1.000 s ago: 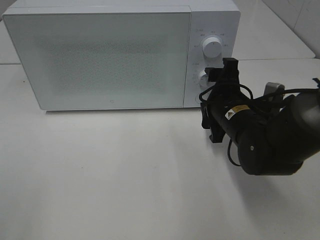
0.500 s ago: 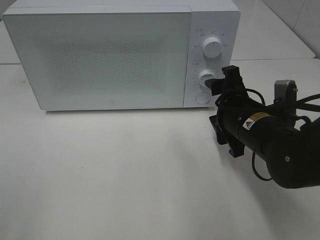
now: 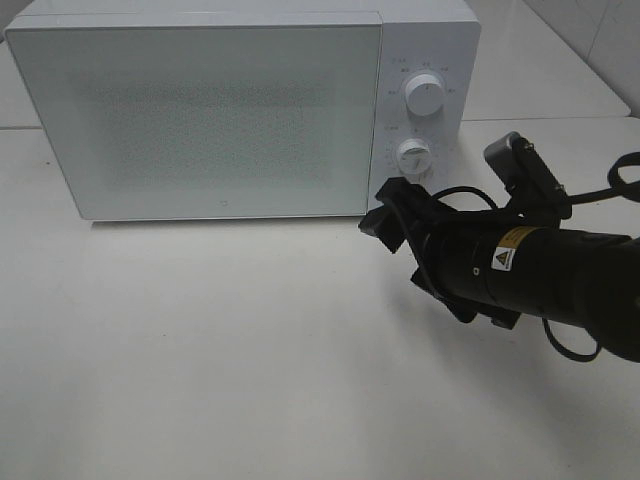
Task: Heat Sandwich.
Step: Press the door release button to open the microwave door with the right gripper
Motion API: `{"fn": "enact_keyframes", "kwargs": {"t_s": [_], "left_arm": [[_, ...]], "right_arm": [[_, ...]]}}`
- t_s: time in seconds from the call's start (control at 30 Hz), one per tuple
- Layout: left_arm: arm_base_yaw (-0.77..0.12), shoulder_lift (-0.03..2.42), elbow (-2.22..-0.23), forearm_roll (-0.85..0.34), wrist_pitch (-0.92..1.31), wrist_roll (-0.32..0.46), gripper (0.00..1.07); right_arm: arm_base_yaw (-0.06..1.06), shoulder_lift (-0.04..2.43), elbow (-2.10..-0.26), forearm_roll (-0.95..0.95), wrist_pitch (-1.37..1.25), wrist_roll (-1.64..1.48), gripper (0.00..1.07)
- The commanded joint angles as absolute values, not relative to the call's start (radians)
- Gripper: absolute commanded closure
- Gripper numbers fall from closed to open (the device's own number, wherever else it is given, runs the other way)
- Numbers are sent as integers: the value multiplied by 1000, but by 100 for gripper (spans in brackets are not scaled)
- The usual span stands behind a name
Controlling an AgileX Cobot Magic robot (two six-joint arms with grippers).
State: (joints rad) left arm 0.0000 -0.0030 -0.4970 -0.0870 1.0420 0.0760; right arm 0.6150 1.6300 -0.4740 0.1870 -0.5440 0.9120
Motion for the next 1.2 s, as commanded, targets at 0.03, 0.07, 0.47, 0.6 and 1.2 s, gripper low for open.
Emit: {"fn": "enact_keyframes", "kwargs": {"t_s": [0.03, 0.07, 0.47, 0.6, 1.2], "left_arm": [[-3, -25, -495, -86, 1037, 69, 10], [-3, -25, -495, -86, 1037, 69, 10], [-3, -25, -495, -86, 1037, 69, 10], [-3, -25, -495, -86, 1037, 69, 10], [-3, -25, -495, -86, 1037, 69, 10]], "right_arm": [[615, 1572, -474, 162, -421, 779, 31], [615, 1555, -474, 162, -387, 740, 31], [615, 1343, -607, 148, 354, 176, 31], [615, 1304, -649, 137, 511, 87, 31], [616, 938, -765, 102, 961, -86, 31]]}}
